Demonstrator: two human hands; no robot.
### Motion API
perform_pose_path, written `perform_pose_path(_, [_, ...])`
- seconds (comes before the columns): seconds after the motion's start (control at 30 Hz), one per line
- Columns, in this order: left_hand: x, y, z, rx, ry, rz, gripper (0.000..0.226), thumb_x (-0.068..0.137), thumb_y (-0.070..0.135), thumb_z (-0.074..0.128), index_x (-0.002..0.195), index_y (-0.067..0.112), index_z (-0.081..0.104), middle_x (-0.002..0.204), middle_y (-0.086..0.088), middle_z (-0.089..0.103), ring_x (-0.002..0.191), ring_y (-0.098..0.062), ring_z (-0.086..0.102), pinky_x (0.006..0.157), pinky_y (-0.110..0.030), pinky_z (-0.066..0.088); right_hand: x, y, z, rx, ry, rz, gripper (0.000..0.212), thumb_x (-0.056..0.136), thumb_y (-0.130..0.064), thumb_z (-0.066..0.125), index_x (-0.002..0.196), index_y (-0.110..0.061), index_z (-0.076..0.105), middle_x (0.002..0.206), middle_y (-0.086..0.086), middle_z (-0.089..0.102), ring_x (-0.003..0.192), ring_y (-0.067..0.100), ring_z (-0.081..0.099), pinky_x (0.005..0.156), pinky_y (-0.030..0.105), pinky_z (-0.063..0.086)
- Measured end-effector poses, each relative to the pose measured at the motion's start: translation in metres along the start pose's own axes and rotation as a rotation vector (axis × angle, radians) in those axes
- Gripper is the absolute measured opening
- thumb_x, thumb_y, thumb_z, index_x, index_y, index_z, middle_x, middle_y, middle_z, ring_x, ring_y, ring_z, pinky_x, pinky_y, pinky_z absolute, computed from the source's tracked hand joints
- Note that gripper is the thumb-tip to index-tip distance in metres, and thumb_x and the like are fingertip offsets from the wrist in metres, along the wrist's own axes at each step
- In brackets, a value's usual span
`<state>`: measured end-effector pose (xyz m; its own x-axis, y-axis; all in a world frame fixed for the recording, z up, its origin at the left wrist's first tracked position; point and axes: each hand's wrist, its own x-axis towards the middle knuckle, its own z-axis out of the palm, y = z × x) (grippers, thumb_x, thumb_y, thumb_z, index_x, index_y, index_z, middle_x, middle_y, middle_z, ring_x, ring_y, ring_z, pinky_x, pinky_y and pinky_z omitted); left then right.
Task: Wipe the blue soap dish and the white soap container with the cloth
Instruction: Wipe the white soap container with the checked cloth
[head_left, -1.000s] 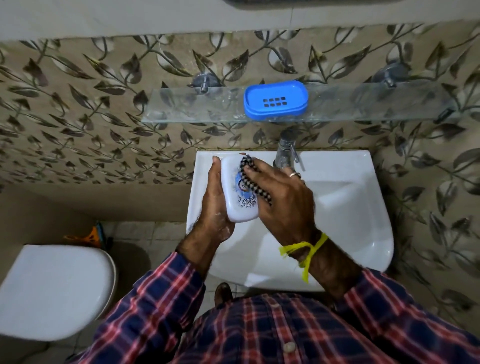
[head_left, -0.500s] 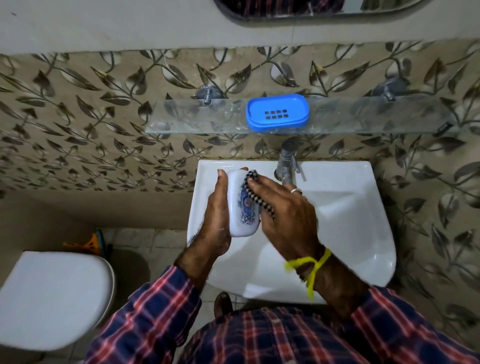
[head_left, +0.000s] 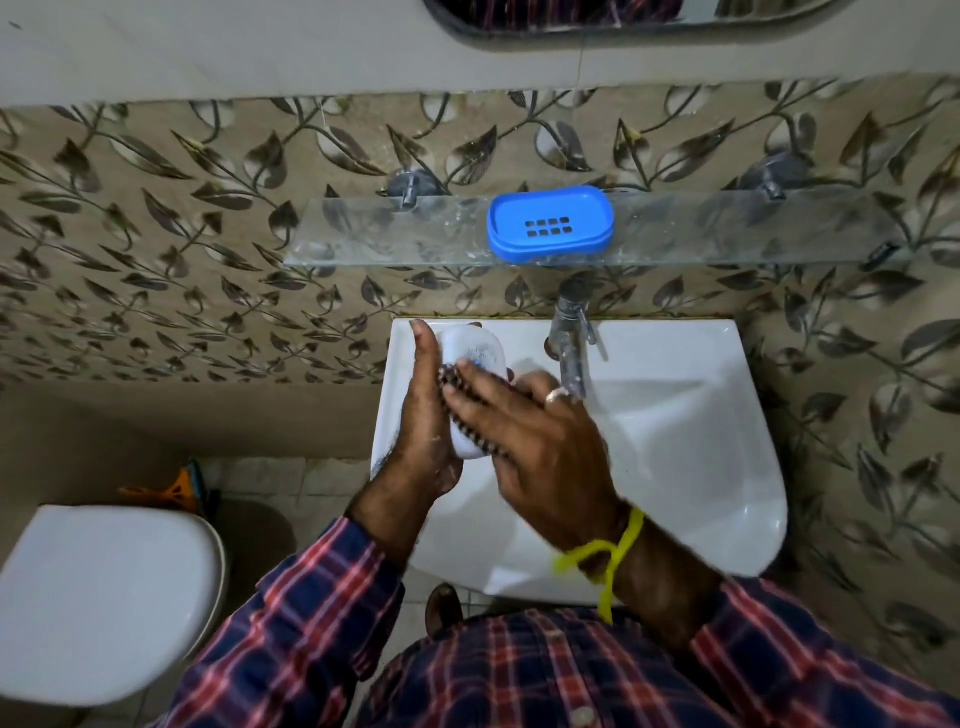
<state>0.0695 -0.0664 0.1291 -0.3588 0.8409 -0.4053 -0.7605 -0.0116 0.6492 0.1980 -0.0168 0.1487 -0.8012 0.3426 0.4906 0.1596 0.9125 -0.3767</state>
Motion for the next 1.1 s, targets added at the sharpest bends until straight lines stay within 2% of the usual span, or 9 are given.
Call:
perform_pose_path(0.1, [0.001, -0.001, -0.005, 0.025, 0.063, -0.046, 0.1, 0.077, 0.092, 0.035, 0.114, 0.006, 0.069, 0.08, -0.007, 0.073, 0.073, -0.019, 0.073, 0.061, -0.027, 0.059, -0.017, 0.005, 0.004, 0.02, 0.071, 0.019, 0.054, 0.083, 0.0, 0.048, 0.13, -0.023, 0.062, 0.14, -0.006, 0.057, 0.081, 0.028, 0.055, 0.073, 0.04, 0.051])
perform_pose_path(0.2, [0.005, -0.006, -0.004, 0.034, 0.111, -0.069, 0.102, 0.077, 0.092, 0.032, 0.116, 0.005, 0.066, 0.094, -0.012, 0.075, 0.086, -0.023, 0.075, 0.07, -0.031, 0.061, -0.007, 0.014, 0.006, 0.067, 0.105, 0.127, 0.058, 0.076, 0.004, 0.052, 0.127, -0.02, 0.065, 0.136, -0.002, 0.06, 0.081, 0.031, 0.056, 0.079, 0.039, 0.052])
perform_pose_path(0.37, [0.008, 0.014, -0.005, 0.085, 0.125, -0.012, 0.099, 0.077, 0.093, 0.03, 0.109, 0.01, 0.075, 0.084, -0.011, 0.073, 0.071, -0.023, 0.071, 0.064, -0.031, 0.059, -0.023, 0.019, 0.004, 0.0, 0.057, -0.088, 0.055, 0.083, 0.001, 0.043, 0.127, -0.025, 0.065, 0.141, -0.006, 0.056, 0.079, 0.028, 0.052, 0.076, 0.035, 0.049])
perform_pose_path(0.5, [0.003, 0.01, 0.005, 0.098, 0.113, -0.028, 0.097, 0.066, 0.075, 0.067, 0.135, 0.006, 0.059, 0.107, -0.014, 0.073, 0.094, -0.025, 0.072, 0.081, -0.035, 0.059, -0.014, 0.032, 0.013, 0.095, 0.132, 0.235, 0.058, 0.075, 0.005, 0.051, 0.124, -0.021, 0.068, 0.133, -0.002, 0.063, 0.097, 0.03, 0.066, 0.089, 0.037, 0.051])
perform_pose_path(0.57, [0.0, -0.001, 0.008, 0.129, 0.11, -0.011, 0.086, 0.074, 0.067, 0.067, 0.137, 0.008, 0.059, 0.129, -0.016, 0.067, 0.114, -0.028, 0.067, 0.091, -0.039, 0.057, 0.004, 0.032, 0.015, 0.152, 0.164, 0.393, 0.059, 0.072, 0.003, 0.057, 0.125, -0.02, 0.067, 0.128, -0.001, 0.066, 0.107, 0.024, 0.066, 0.094, 0.036, 0.051])
perform_pose_path(0.63, [-0.002, -0.005, 0.01, 0.142, 0.093, -0.019, 0.076, 0.081, 0.067, 0.059, 0.137, 0.014, 0.061, 0.134, -0.016, 0.065, 0.12, -0.029, 0.065, 0.092, -0.042, 0.056, 0.018, 0.03, 0.013, 0.16, 0.173, 0.44, 0.059, 0.07, -0.001, 0.055, 0.126, -0.02, 0.066, 0.127, -0.002, 0.067, 0.107, 0.019, 0.063, 0.096, 0.031, 0.049])
perform_pose_path(0.8, [-0.001, 0.006, 0.01, 0.311, 0.174, 0.112, 0.101, 0.066, 0.085, 0.06, 0.14, 0.016, 0.057, 0.138, -0.014, 0.063, 0.127, -0.032, 0.06, 0.109, -0.051, 0.045, 0.015, 0.03, 0.012, 0.186, 0.131, 0.315, 0.061, 0.076, 0.001, 0.053, 0.134, -0.016, 0.058, 0.138, 0.0, 0.059, 0.117, 0.022, 0.062, 0.101, 0.035, 0.046])
perform_pose_path(0.93, [-0.002, -0.005, 0.011, 0.444, 0.199, 0.132, 0.101, 0.042, 0.096, 0.064, 0.117, 0.028, 0.069, 0.115, 0.001, 0.077, 0.109, -0.018, 0.072, 0.084, -0.03, 0.059, 0.03, 0.03, 0.007, 0.242, 0.214, 0.429, 0.055, 0.077, 0.002, 0.059, 0.128, -0.016, 0.064, 0.126, 0.001, 0.068, 0.11, 0.024, 0.064, 0.096, 0.038, 0.051])
perform_pose_path(1.1, [-0.001, -0.004, 0.008, 0.369, 0.215, 0.114, 0.094, 0.042, 0.098, 0.06, 0.11, 0.036, 0.075, 0.116, 0.006, 0.076, 0.111, -0.012, 0.07, 0.094, -0.033, 0.053, 0.024, 0.025, 0.002, 0.12, 0.127, 0.058, 0.06, 0.074, 0.007, 0.054, 0.129, -0.016, 0.063, 0.14, 0.0, 0.057, 0.087, 0.024, 0.054, 0.089, 0.031, 0.047])
